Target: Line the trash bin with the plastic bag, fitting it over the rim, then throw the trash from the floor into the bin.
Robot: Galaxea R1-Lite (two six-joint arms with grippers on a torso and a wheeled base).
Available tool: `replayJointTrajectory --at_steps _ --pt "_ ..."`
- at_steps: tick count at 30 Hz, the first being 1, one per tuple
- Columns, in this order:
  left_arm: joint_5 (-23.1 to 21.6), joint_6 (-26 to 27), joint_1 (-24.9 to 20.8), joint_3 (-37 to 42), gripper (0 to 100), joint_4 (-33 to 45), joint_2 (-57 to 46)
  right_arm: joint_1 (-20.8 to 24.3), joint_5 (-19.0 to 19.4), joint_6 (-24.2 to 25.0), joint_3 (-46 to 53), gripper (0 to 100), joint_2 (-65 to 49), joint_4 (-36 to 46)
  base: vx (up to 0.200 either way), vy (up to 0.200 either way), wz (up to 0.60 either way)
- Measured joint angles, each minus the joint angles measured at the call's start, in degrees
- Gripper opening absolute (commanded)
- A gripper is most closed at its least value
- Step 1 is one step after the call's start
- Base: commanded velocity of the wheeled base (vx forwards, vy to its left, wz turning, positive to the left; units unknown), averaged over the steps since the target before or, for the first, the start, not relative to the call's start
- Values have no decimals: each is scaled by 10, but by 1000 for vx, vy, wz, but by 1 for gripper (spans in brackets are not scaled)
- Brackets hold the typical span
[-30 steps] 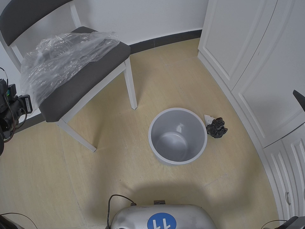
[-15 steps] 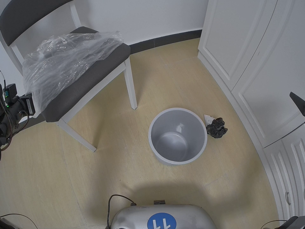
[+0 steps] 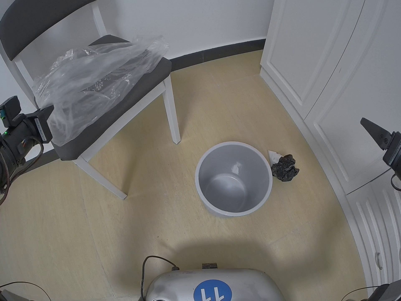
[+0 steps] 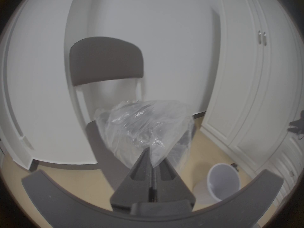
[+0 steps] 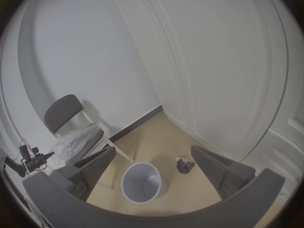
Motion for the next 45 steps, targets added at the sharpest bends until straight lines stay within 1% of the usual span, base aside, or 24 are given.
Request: replayJointTrajectory --at_steps 3,4,5,7,10,12,14,19,23,28,35,36,40,45 --pt "-1 -1 -44 -2 0 0 -16 44 -19 11 5 100 21 -15 0 0 0" --pt "0 -2 -66 -3 0 0 -24 61 -22 14 8 100 30 -19 0 0 0" --pt "-1 -2 -76 -3 0 0 -27 67 -24 16 9 100 34 -20 0 0 0" --pt "-1 -2 -111 -5 0 0 -39 85 -27 19 14 100 46 -23 0 0 0" --pt "-1 0 -158 -10 0 0 -54 98 -28 22 22 100 60 -26 0 0 0" --pt "-1 4 -183 -16 0 2 -61 104 -28 22 26 100 67 -27 0 0 0" --pt "-1 19 -204 -26 0 5 -67 108 -28 22 30 100 72 -26 0 0 0" --pt "-1 77 -243 -39 0 9 -73 116 -25 21 37 100 80 -25 0 0 0" --pt "-1 95 -281 -41 0 15 -76 118 -22 20 43 100 82 -24 0 0 0" --pt "-1 129 -331 -48 0 60 -82 119 -14 18 49 100 83 -24 0 0 0" --pt "0 138 -403 -59 0 171 -116 121 3 17 59 100 86 -27 0 0 0" --pt "0 139 -408 -59 0 175 -118 121 4 17 60 100 87 -27 0 0 0" --pt "4 145 -455 -72 0 204 -136 123 16 19 64 100 95 -30 0 0 0" --pt "7 149 -484 -93 0 208 -142 134 24 19 74 100 111 -31 0 0 0"
